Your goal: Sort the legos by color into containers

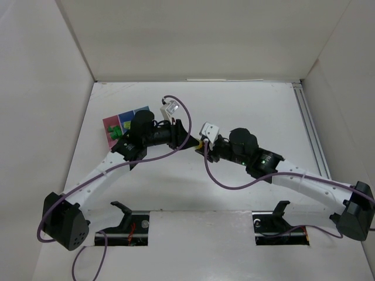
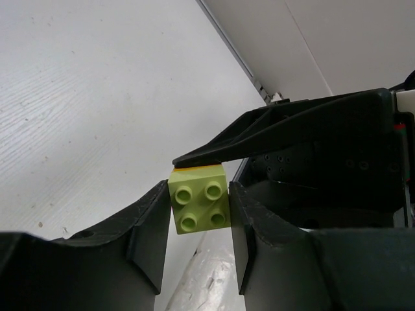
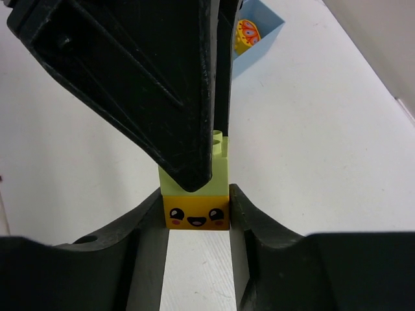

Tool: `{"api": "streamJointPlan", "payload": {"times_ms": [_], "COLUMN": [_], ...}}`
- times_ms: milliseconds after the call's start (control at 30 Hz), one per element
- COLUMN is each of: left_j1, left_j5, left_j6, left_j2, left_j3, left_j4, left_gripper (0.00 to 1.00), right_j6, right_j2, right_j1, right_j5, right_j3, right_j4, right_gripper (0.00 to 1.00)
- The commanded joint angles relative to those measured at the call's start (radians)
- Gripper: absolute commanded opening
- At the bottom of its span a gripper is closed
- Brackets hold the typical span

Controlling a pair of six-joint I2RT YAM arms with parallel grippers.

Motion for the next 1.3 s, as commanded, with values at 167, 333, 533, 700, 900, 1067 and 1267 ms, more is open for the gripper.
{"api": "streamJointPlan", "payload": {"times_ms": [167,333,533,700,900,1067,1267], "left_j1": [-0.008,-0.008,0.087,0.135,0.144,0.217,0.398], "left_j5": [0.035,-0.02,-0.061,-0.1,-0.485,-0.954,-0.896], "left_j6": [0.023,0.032,0.032,0.044,0.009,-0.126,-0.1], "left_j2": [-0.034,-0.034,-0.052,-0.086,-0.086,0.015,0.139], "left_j3": [0.043,0.052,0.07,0.081,0.113,0.196,0.181], "left_j4": [0.03,0.004,-0.039,-0.064,-0.197,-0.459,-0.394], "left_gripper": [0.06,0.04,0.02,0.02,0.05,0.05,0.05], "right_j6": [-0.02,-0.031,0.041,0.081,0.093,0.103,0.103], "right_j2": [-0.049,-0.059,-0.128,-0.217,-0.251,-0.221,-0.185], "right_j1": [-0.003,-0.003,-0.003,-0.003,-0.003,-0.003,-0.003], "right_j5": [0.01,-0.01,0.033,0.051,0.106,0.163,0.212], "right_j3": [0.026,0.005,-0.1,-0.178,-0.18,-0.16,-0.128], "right_j4": [0.016,0.025,-0.019,-0.045,-0.067,-0.067,-0.085], "right_gripper": [0.25,0.04,0.0,0.0,0.0,0.0,0.0]}}
